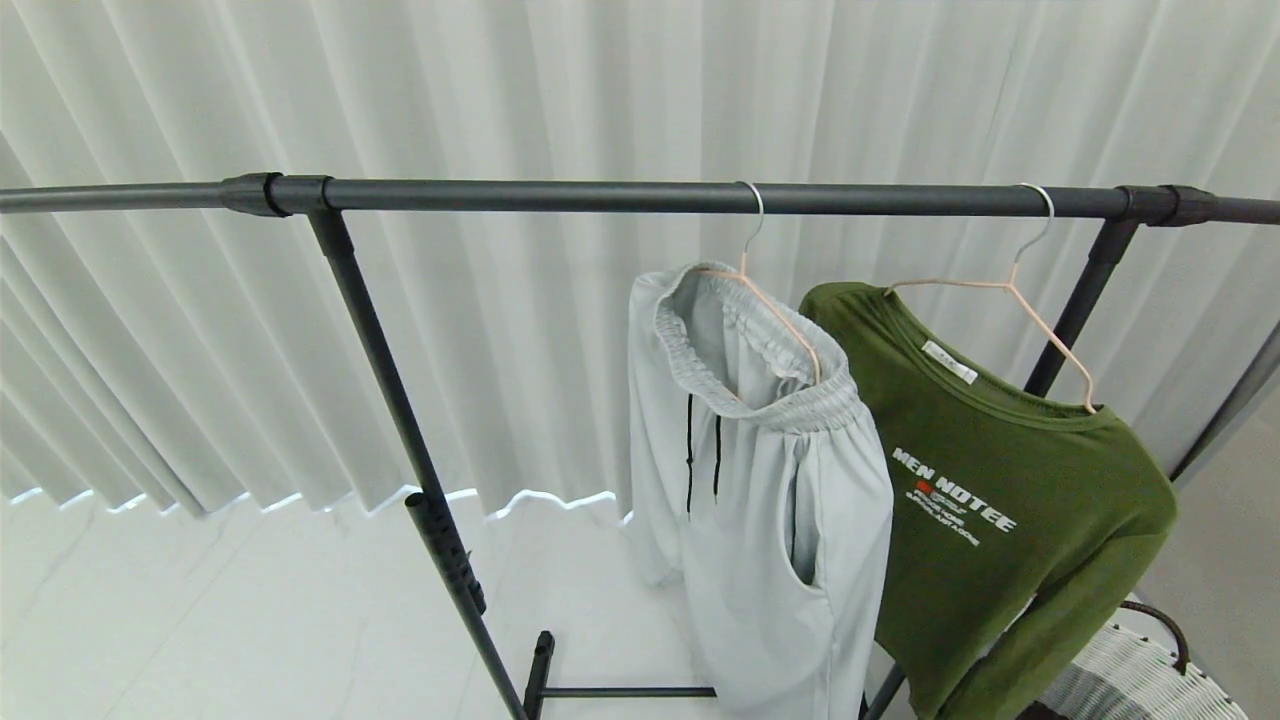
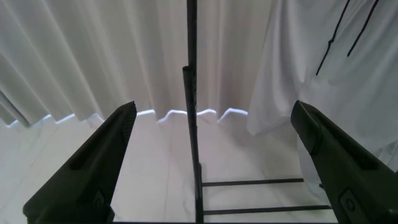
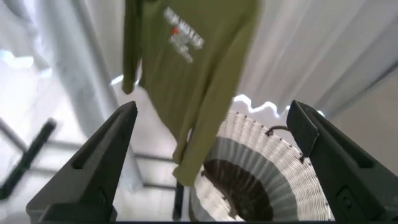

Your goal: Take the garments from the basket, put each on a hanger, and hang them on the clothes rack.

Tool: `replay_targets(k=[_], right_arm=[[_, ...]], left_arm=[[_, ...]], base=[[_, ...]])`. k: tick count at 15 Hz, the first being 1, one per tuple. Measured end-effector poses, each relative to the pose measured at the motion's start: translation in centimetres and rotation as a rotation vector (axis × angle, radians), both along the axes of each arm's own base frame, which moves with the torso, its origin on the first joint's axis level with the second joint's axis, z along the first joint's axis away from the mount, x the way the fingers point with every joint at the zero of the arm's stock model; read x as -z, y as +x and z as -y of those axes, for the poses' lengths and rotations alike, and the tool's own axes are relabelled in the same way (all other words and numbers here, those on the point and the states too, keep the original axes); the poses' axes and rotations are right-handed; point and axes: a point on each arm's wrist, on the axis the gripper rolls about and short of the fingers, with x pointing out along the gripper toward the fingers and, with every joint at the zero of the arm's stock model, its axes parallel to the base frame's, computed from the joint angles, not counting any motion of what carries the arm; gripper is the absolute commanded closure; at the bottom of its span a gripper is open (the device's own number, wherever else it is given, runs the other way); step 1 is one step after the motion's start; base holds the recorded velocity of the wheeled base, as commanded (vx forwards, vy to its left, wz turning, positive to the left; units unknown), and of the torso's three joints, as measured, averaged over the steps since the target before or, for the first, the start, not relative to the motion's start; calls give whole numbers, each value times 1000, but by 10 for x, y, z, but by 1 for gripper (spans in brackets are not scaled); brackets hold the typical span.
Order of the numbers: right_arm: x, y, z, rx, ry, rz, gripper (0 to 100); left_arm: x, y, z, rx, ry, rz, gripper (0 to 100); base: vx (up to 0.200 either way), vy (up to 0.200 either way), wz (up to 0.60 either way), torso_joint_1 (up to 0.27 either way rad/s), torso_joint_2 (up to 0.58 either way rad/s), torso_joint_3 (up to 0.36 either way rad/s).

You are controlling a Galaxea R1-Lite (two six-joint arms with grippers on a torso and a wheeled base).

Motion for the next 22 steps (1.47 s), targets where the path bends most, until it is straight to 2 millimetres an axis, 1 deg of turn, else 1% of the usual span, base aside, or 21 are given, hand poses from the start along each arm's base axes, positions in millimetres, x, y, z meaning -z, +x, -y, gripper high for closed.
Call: replay_targets(k=[22], right_arm=[[0,-1,0,8,8,17,0]], left_arm=[[0,0,0,0,0,0,0]], base=[[0,0,0,0,0,0]])
